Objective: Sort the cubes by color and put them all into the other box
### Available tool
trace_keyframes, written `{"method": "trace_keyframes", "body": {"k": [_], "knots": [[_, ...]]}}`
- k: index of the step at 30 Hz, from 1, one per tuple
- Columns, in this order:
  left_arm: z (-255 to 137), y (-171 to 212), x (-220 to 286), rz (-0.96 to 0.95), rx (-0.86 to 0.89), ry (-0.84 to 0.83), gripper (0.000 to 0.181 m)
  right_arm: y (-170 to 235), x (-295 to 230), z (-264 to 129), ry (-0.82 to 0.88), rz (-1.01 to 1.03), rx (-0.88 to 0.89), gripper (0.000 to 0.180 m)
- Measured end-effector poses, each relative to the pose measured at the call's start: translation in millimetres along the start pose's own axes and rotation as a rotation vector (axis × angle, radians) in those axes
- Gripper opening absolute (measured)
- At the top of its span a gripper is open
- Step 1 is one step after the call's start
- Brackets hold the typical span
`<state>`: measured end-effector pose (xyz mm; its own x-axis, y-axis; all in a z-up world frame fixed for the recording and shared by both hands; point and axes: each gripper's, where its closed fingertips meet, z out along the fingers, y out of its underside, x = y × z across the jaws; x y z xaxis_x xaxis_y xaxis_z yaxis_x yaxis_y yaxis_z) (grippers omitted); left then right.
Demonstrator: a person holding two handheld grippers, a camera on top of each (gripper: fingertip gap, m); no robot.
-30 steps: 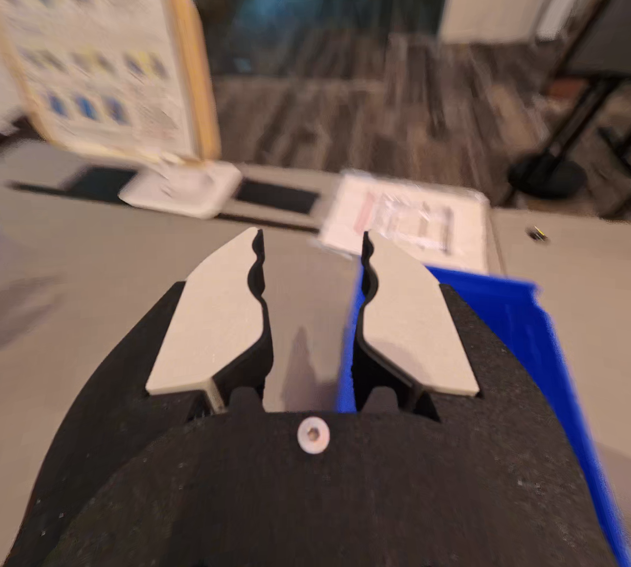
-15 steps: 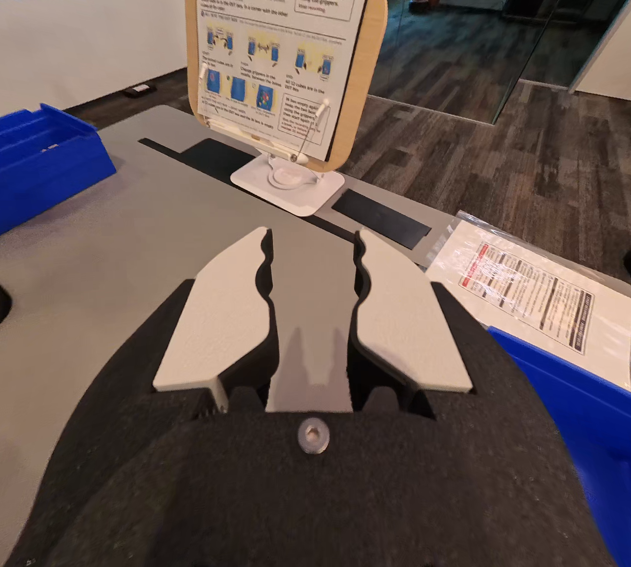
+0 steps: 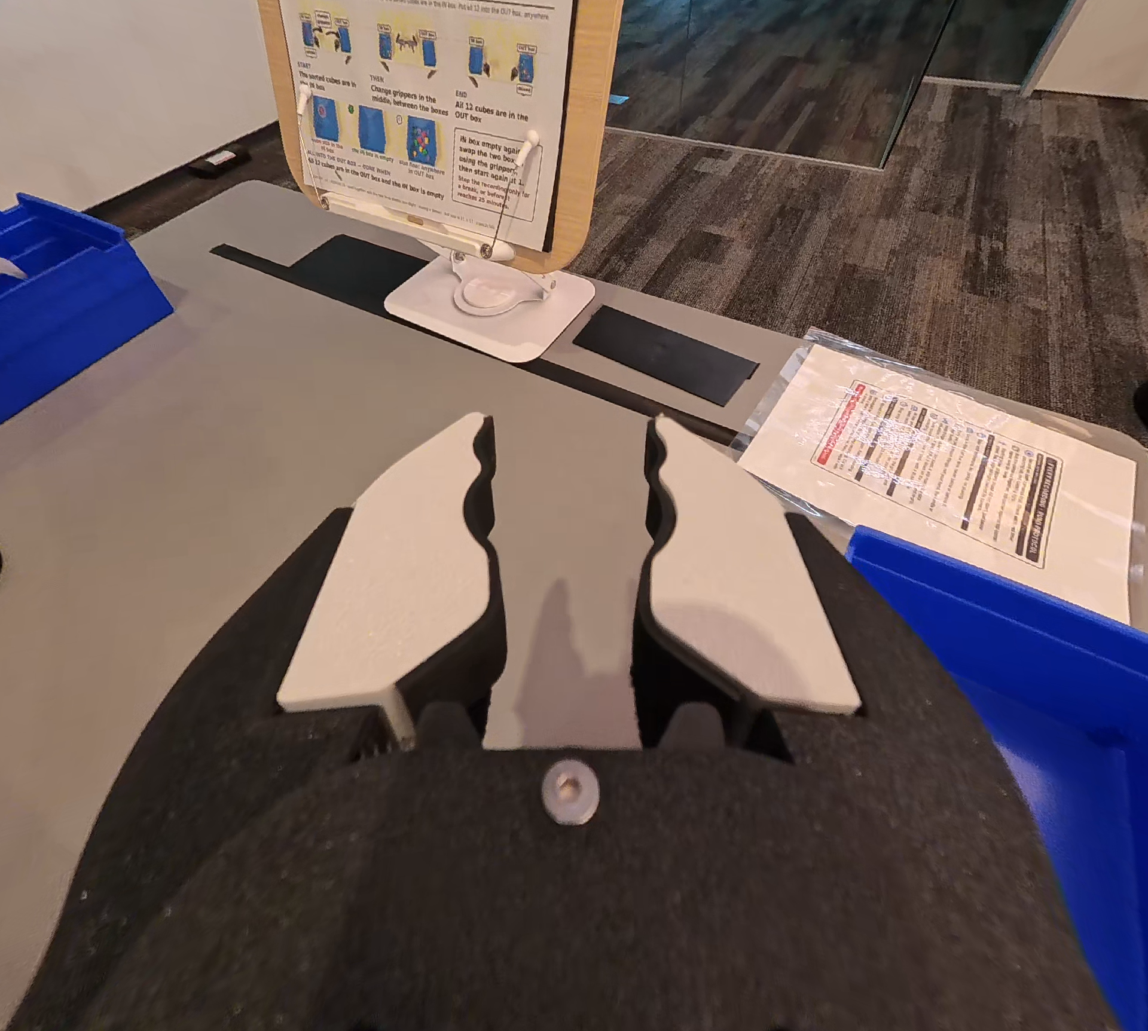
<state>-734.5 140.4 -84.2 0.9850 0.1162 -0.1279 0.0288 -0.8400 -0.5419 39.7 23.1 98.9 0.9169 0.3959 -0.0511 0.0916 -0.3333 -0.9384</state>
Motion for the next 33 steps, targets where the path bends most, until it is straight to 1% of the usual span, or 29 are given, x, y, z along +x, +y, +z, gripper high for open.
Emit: {"method": "trace_keyframes", "body": {"k": [3,5,11,15,16,18,21,25,28,33], "knots": [[14,0,-10,0.015,-0.059,-0.123,0.041,0,1,0,0.003,-0.002,0.0,0.046],[22,-4,-14,0.01,-0.065,-0.185,0.04,1,0,1,-0.003,-0.003,-0.005,0.046],[41,-4,-15,-0.05,-0.124,-0.231,0.036,5,4,-1,0.023,-0.027,-0.033,0.047],[49,-5,-17,-0.111,-0.124,-0.219,0.032,4,4,-2,0.019,-0.028,-0.029,0.047],[50,-7,-18,-0.116,-0.119,-0.225,0.029,5,5,-3,0.022,-0.029,-0.031,0.047],[50,-7,-18,-0.107,-0.129,-0.235,0.028,5,6,-4,0.028,-0.033,-0.034,0.047],[46,-4,-19,-0.082,-0.178,-0.238,0.028,6,6,-5,0.027,-0.035,-0.039,0.047],[38,-6,-21,-0.11,-0.189,-0.225,0.026,9,7,-4,0.032,-0.046,-0.057,0.047],[41,4,-20,-0.091,-0.247,-0.23,0.027,10,6,-2,0.026,-0.048,-0.067,0.047],[52,11,-13,-0.159,-0.265,-0.185,0.036,14,5,1,0.024,-0.062,-0.092,0.047]]}}
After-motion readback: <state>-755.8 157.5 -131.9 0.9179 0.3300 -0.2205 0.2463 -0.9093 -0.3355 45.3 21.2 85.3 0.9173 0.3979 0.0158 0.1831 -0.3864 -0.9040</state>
